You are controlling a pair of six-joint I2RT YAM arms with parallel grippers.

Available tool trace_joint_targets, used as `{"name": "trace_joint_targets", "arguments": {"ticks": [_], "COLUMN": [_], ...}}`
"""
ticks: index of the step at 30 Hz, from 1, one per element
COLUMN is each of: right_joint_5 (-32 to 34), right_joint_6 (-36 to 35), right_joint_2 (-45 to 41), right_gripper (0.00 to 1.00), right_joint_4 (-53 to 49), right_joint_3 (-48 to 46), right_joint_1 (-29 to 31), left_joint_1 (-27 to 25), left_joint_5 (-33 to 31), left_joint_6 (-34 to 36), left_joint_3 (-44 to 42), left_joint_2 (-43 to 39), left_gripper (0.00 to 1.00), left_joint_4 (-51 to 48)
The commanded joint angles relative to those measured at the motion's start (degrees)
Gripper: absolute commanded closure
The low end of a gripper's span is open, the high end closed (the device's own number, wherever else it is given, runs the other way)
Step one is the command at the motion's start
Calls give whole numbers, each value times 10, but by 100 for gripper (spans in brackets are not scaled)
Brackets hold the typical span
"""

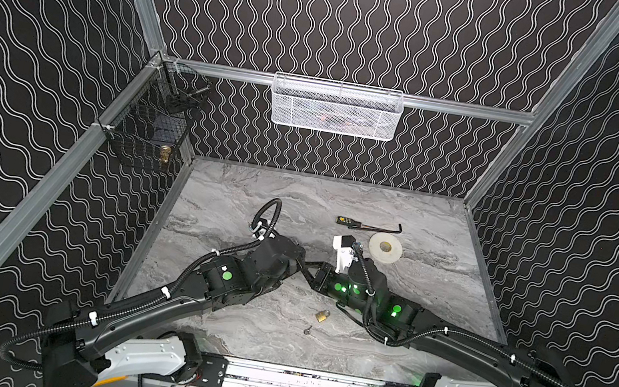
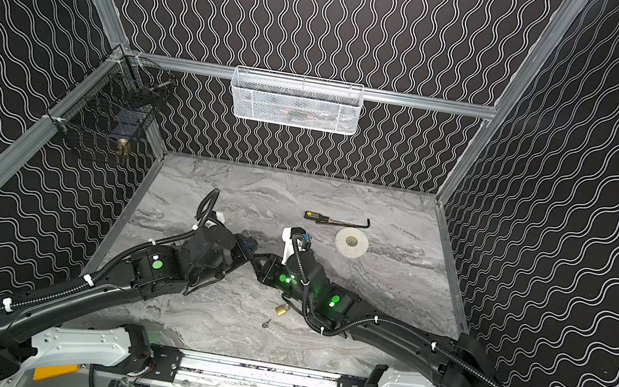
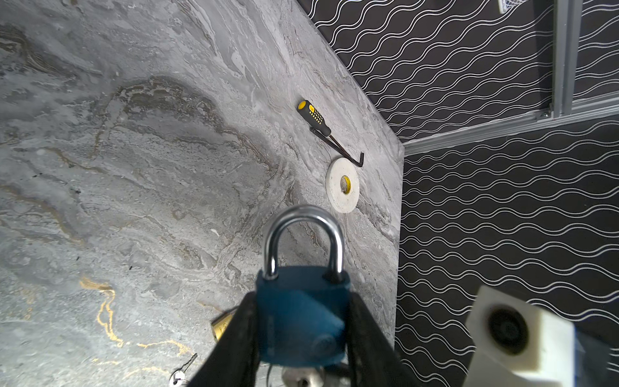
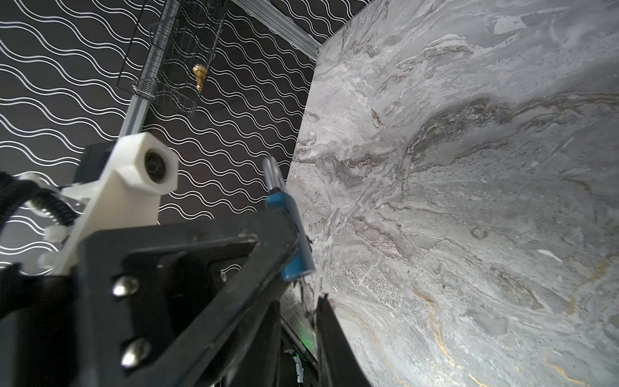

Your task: Unlock with the key

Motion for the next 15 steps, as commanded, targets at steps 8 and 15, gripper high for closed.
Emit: {"name": "trace_joint_targets", "arguments": {"ticks": [8, 15], "right_joint_5": [3, -38], "right_joint_6": [6, 21], "right_joint_2": [13, 12], "right_gripper": [93, 100], "right_joint_4": [36, 147], "right_joint_3": [3, -33], "right_joint_1": [-1, 0], "left_joint_1": [0, 0], "left_joint_5": [4, 51], "left_joint_6": [-6, -32], "left_joint_3": [-4, -30], "left_joint_2": [-10, -29], "left_gripper": [100, 100], "left_joint_4": [40, 78]}}
